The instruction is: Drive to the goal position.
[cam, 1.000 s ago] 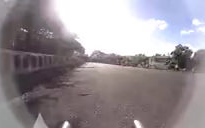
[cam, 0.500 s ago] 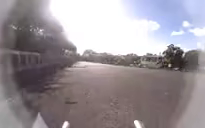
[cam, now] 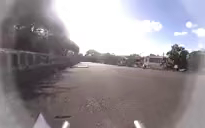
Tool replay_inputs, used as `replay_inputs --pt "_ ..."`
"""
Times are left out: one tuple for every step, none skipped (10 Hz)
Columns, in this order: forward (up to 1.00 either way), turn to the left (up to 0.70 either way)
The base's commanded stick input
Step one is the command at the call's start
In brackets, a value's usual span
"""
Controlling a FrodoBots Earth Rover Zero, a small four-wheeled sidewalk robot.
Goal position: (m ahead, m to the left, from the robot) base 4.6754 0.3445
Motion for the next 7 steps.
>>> replay_inputs --pt "0.7 0.0" --pt "0.7 0.0" --pt "0.7 0.0" --pt "0.7 0.0" --pt "0.7 0.0" --pt "0.7 0.0" --pt "0.7 0.0"
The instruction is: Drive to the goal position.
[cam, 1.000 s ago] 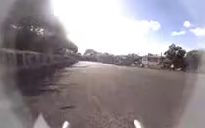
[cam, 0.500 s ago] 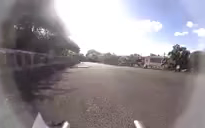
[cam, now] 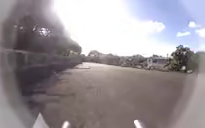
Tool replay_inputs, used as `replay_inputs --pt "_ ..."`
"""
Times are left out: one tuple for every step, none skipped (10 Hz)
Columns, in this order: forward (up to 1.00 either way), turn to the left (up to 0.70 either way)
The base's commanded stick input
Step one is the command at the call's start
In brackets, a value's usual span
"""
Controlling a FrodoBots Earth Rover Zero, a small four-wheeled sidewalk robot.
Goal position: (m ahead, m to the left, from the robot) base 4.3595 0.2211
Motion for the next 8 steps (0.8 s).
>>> replay_inputs --pt "0.7 0.0" --pt "0.7 0.0" --pt "0.7 0.0" --pt "0.7 -0.04" --pt "0.7 -0.08" --pt "0.7 -0.13" --pt "0.7 -0.21" --pt "0.7 -0.29"
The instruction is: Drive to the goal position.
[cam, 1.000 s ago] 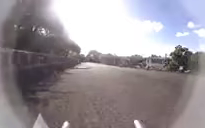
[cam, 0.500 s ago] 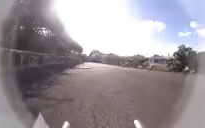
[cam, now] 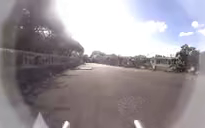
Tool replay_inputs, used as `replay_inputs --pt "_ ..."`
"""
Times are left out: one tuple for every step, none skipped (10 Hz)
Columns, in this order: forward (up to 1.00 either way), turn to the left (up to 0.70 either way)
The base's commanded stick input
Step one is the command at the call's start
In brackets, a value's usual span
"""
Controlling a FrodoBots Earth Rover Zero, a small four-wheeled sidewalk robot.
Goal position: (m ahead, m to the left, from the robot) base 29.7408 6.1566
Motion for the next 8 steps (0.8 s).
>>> replay_inputs --pt "0.7 -0.33" --pt "0.7 -0.33" --pt "0.7 -0.12" --pt "0.7 -0.07" --pt "0.7 -0.02" --pt "0.7 0.0" --pt "0.7 0.0" --pt "0.7 0.0"
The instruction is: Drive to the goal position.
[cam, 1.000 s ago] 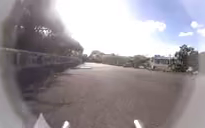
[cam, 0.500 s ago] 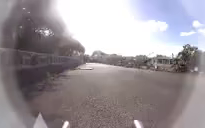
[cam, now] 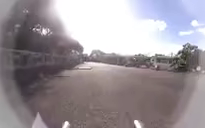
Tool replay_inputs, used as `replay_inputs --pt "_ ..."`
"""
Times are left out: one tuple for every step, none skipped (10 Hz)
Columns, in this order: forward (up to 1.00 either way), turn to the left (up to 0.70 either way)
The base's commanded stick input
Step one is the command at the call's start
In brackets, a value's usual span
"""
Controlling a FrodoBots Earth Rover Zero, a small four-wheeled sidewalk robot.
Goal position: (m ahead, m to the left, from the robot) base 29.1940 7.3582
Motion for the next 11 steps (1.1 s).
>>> replay_inputs --pt "0.7 0.0" --pt "0.7 0.0" --pt "0.7 0.0" --pt "0.7 0.0" --pt "0.7 0.0" --pt "0.7 0.0" --pt "0.7 0.0" --pt "0.7 0.0" --pt "0.7 0.0" --pt "0.7 0.0" --pt "0.7 0.0"
